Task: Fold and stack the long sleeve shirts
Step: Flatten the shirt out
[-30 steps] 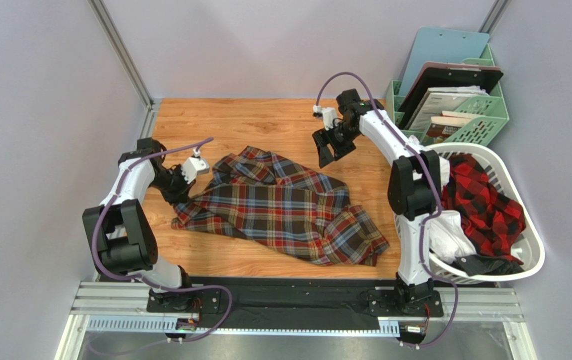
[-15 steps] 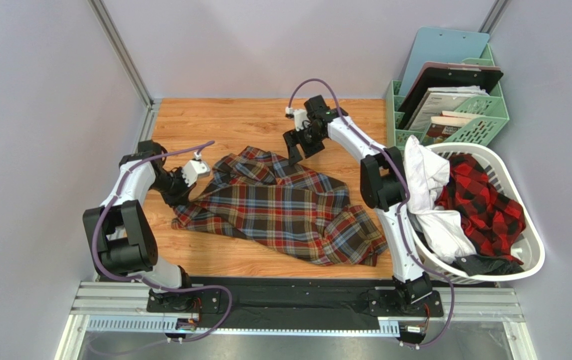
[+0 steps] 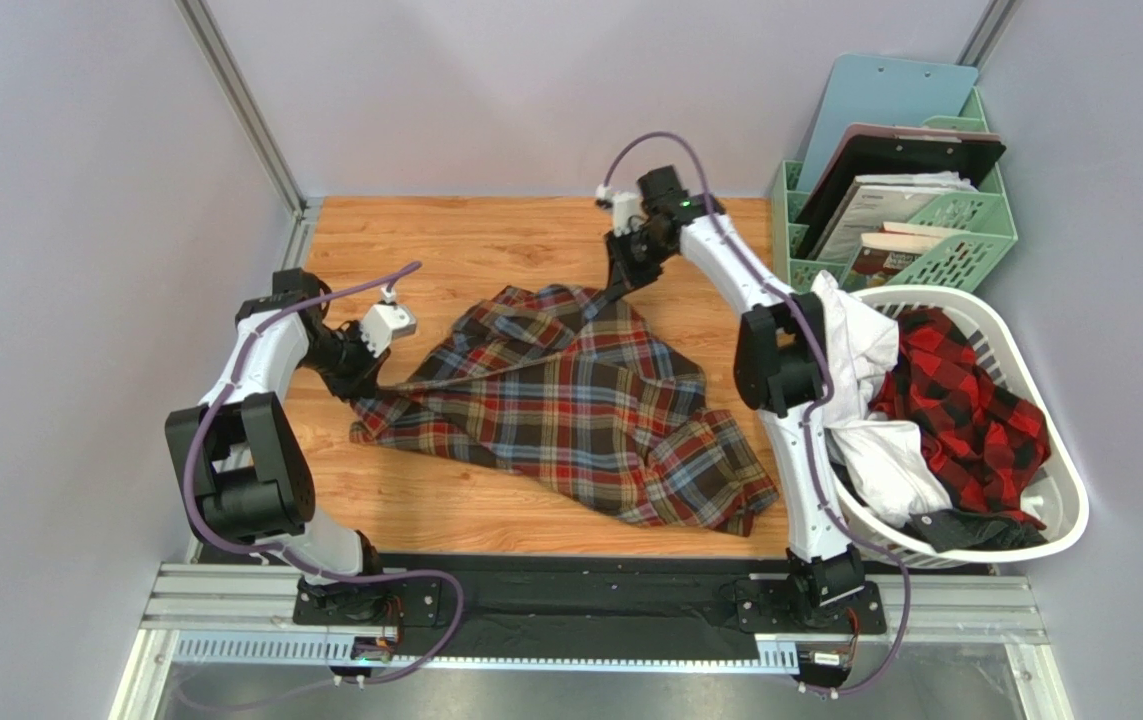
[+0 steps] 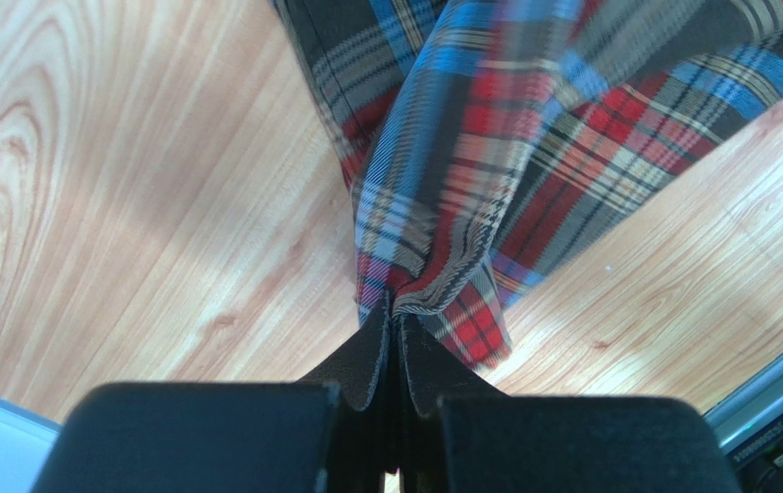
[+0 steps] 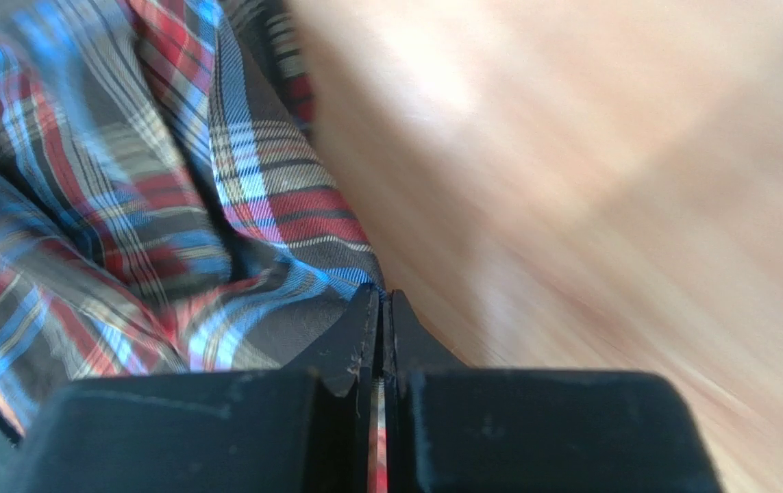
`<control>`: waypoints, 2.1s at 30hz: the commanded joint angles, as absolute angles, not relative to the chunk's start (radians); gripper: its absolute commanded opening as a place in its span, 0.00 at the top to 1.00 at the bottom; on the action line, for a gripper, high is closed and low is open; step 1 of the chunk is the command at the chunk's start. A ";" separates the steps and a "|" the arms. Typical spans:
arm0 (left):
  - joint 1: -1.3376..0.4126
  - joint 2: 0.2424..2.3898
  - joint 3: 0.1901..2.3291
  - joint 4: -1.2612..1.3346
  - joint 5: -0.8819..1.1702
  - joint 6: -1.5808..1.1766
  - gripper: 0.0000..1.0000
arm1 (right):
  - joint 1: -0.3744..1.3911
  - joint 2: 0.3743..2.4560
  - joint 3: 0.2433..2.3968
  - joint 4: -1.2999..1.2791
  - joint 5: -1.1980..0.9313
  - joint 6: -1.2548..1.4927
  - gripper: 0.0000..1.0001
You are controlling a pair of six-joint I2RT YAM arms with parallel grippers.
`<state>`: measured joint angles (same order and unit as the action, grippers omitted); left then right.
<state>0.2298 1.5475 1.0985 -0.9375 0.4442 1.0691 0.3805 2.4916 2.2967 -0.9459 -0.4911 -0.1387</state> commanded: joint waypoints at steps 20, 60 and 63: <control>0.235 1.680 1.223 -0.917 0.488 0.870 1.00 | 0.721 1.494 1.303 -1.038 -0.452 -0.453 0.30; 0.235 1.784 1.351 -0.960 0.526 0.750 1.00 | 0.996 1.293 1.002 -0.963 -0.335 -0.540 0.28; 0.235 1.802 1.362 -0.960 0.545 0.739 1.00 | 1.002 1.232 0.859 -0.868 -0.262 -0.563 0.33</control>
